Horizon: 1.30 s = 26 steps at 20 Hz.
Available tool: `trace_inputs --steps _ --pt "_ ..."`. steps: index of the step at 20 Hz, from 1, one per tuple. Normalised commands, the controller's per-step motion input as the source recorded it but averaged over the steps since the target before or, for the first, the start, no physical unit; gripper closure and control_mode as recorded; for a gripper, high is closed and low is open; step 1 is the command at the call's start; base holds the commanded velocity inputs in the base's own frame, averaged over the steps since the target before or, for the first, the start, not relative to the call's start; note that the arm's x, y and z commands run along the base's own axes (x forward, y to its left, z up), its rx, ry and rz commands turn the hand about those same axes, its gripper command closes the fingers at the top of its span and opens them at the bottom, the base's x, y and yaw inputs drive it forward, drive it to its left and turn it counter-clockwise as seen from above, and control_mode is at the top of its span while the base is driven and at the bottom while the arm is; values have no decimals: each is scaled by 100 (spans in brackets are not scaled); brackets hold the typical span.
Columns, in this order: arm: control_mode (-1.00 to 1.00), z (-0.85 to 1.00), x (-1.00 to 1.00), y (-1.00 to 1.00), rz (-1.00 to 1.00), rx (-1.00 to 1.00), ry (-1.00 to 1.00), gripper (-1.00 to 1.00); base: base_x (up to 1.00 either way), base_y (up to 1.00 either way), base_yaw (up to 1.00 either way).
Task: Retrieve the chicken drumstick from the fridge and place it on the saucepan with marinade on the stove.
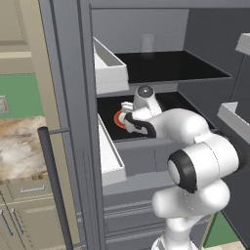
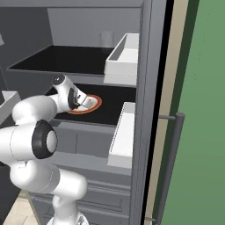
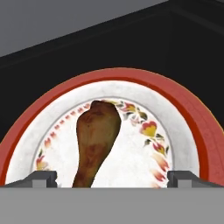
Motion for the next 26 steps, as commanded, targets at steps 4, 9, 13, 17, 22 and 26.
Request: trace_inputs --steps 4,9,13,17,22,26 --pt "-100 0 22 0 -5 0 0 -100 0 0 0" --pt "-100 0 19 3 -3 0 0 -100 0 0 0" --pt "-100 0 24 7 -2 0 0 -100 0 0 0" --pt "-100 -4 26 7 -2 0 0 -100 0 0 0" --pt "-100 -12 26 2 -1 0 0 -100 0 0 0" --pt "-100 -21 17 0 -4 0 0 -100 0 0 0"
